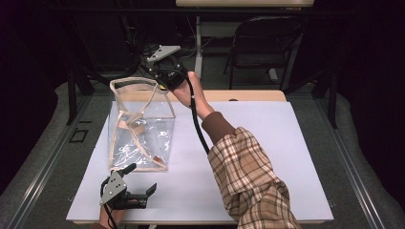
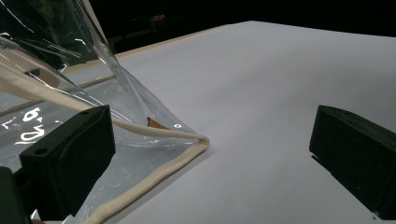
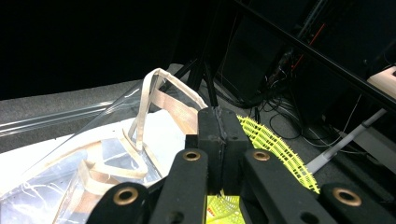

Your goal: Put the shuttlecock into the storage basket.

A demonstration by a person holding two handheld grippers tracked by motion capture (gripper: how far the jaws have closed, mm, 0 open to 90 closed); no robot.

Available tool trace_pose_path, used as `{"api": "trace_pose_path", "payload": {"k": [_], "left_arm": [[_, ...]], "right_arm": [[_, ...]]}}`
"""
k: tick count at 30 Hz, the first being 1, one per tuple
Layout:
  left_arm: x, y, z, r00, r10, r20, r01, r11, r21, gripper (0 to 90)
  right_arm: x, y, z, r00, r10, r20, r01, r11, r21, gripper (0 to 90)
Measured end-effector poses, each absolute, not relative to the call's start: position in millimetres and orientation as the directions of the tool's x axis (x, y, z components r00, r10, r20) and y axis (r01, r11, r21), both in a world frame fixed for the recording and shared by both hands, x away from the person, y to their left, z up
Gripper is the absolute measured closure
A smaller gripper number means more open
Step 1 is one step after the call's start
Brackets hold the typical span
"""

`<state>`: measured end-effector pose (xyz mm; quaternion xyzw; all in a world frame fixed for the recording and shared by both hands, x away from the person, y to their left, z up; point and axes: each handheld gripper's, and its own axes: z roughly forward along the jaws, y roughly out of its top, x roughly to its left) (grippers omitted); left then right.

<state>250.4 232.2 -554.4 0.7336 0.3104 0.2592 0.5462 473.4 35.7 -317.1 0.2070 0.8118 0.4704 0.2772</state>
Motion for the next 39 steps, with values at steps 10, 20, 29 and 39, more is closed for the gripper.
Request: {"api": "trace_pose_path", "payload": {"k": [10, 20, 29, 39], "left_arm": [[250.5, 232.9, -554.2, 0.676, 0.736, 0.038, 0.172, -0.208, 0.963, 0.2], [250.0, 233.3, -553.7, 0.675, 0.736, 0.04, 0.169, -0.208, 0.963, 0.2], [249.8, 233.5, -553.4, 0.676, 0.735, 0.042, 0.167, -0.208, 0.964, 0.2], [249.6, 234.0, -553.2, 0.676, 0.736, 0.038, 0.168, -0.204, 0.964, 0.2]], "right_arm": [[474.3, 47.1, -315.0, -0.766, 0.591, -0.254, 0.061, 0.46, 0.886, 90.0], [473.6, 58.5, -313.9, -0.77, 0.584, -0.258, 0.047, 0.454, 0.89, 90.0], [473.1, 66.9, -313.9, -0.773, 0.582, -0.253, 0.04, 0.444, 0.895, 90.0], [472.5, 80.7, -317.6, -0.786, 0.563, -0.256, 0.035, 0.454, 0.89, 90.0]]}}
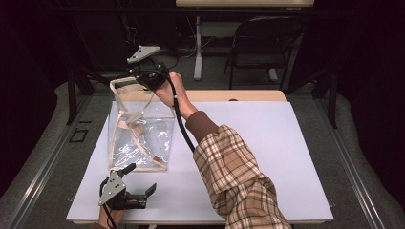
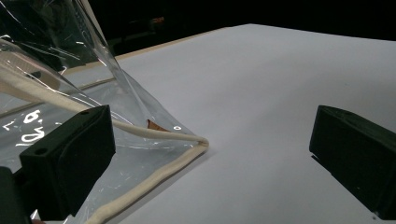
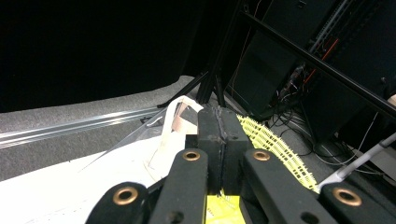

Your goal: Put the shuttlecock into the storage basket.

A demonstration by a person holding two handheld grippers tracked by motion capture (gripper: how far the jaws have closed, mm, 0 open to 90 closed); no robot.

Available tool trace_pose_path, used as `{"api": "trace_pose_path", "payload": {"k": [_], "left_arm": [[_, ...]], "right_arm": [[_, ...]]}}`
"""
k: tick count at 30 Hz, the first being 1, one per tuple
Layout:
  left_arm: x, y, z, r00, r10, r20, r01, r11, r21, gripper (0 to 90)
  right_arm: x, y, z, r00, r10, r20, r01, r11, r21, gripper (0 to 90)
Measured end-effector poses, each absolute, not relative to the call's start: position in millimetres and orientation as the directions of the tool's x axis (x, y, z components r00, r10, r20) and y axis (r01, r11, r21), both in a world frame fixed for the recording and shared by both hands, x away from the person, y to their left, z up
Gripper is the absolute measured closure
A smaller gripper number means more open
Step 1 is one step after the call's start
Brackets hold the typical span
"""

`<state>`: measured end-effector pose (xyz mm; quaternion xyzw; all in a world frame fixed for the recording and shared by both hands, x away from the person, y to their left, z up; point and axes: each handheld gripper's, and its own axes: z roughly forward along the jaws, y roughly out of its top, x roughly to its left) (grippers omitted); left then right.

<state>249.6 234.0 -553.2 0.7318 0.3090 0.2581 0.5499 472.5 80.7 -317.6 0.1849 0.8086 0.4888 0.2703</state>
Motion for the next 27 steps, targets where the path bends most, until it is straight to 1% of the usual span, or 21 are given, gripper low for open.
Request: {"api": "trace_pose_path", "payload": {"k": [27], "left_arm": [[249.2, 234.0, -553.0, 0.676, 0.736, 0.039, 0.165, -0.203, 0.965, 0.2]], "right_arm": [[477.3, 100.9, -337.0, -0.801, 0.546, -0.245, 0.056, 0.477, 0.877, 89.9]]}}
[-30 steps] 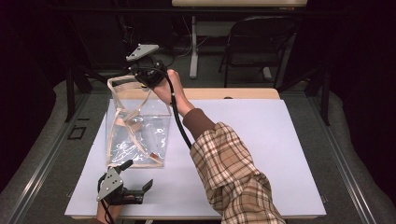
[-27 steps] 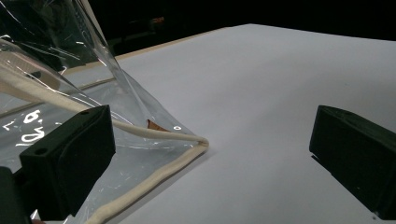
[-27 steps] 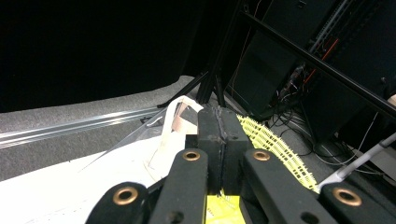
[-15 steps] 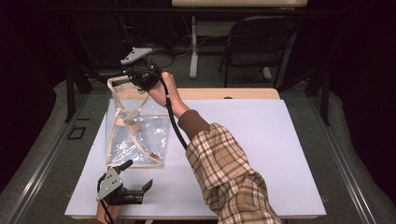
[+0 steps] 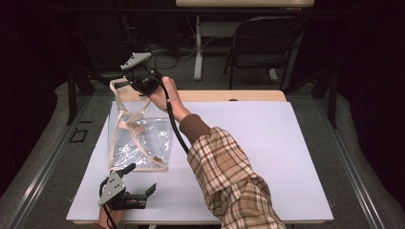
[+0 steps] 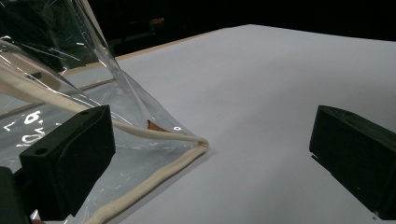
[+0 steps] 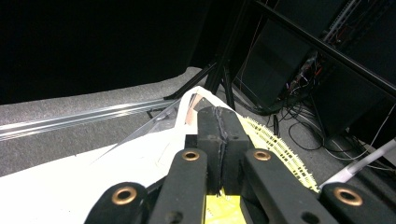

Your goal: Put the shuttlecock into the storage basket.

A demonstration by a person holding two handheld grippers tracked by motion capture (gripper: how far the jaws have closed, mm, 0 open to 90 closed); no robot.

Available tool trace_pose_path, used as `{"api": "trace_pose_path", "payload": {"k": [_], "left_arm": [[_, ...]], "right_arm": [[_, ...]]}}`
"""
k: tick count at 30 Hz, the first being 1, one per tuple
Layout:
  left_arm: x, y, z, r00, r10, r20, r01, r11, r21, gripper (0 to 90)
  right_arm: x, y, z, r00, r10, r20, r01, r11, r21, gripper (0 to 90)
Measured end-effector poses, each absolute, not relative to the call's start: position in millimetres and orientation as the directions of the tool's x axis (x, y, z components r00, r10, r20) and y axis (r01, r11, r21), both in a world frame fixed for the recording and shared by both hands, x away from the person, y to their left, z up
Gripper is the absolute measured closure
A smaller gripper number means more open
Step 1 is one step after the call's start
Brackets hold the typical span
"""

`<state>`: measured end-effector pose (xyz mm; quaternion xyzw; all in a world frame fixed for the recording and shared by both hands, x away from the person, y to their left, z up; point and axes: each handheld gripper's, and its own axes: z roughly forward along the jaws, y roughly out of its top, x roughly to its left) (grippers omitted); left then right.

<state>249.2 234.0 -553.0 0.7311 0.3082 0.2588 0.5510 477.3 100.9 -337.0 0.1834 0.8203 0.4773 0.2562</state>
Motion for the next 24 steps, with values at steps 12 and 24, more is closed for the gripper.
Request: {"api": "trace_pose_path", "payload": {"k": [12, 24], "left_arm": [[249.4, 234.1, -553.0, 0.676, 0.735, 0.039, 0.165, -0.204, 0.965, 0.2], [250.8, 232.2, -553.1, 0.677, 0.735, 0.042, 0.167, -0.209, 0.964, 0.2]], "right_arm": [[482.1, 101.7, -342.9, -0.815, 0.54, -0.21, 0.093, 0.478, 0.873, 75.2], [483.0, 75.6, -340.7, -0.827, 0.544, -0.14, 0.159, 0.467, 0.87, 46.7]]}}
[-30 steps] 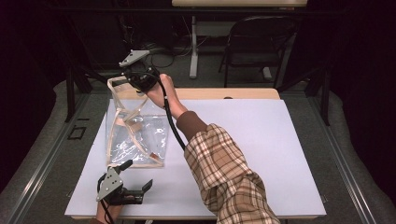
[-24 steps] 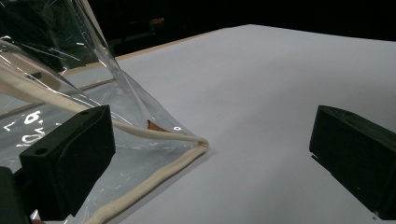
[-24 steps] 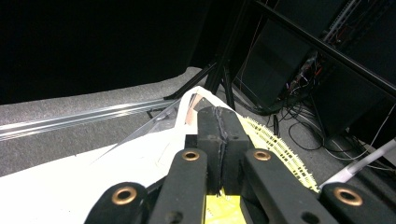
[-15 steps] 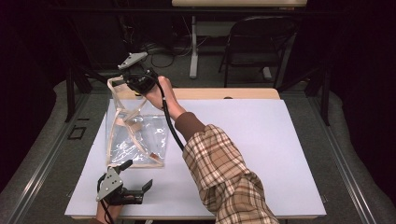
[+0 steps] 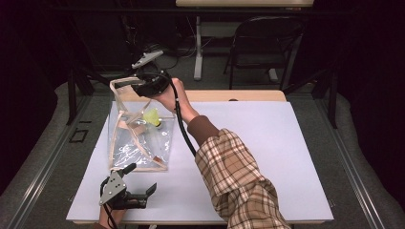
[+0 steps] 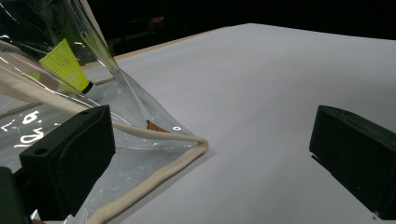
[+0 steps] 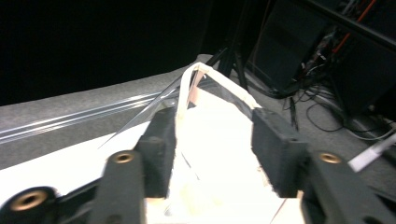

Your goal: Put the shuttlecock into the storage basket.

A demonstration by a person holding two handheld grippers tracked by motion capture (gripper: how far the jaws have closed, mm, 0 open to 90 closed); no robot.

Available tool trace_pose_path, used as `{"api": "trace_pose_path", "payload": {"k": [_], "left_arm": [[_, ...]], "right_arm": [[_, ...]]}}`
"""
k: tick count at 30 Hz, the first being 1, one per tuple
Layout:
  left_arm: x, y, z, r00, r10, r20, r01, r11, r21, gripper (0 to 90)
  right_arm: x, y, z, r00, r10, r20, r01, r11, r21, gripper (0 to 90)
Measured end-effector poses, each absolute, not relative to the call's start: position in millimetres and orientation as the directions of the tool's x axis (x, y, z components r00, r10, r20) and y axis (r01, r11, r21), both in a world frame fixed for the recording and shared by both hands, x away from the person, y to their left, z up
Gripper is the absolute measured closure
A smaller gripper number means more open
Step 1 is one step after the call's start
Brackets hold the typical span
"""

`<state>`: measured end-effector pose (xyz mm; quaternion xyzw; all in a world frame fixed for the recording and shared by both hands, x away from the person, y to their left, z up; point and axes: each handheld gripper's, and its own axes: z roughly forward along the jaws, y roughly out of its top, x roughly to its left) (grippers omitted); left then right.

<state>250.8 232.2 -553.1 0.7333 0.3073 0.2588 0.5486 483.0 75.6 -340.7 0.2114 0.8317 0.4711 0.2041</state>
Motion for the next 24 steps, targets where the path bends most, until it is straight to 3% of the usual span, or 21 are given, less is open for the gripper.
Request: {"api": "trace_pose_path", "payload": {"k": [9, 24], "left_arm": [[253.3, 228.9, -554.1, 0.676, 0.735, 0.041, 0.176, -0.215, 0.961, 0.2], [251.4, 230.4, -554.8, 0.671, 0.74, 0.043, 0.178, -0.217, 0.96, 0.2]], "right_arm": [[477.9, 50.1, -341.1, -0.83, 0.545, -0.116, 0.18, 0.459, 0.87, 23.0], [465.9, 16.3, -348.3, -0.839, 0.536, -0.099, 0.186, 0.452, 0.873, 8.6]]}}
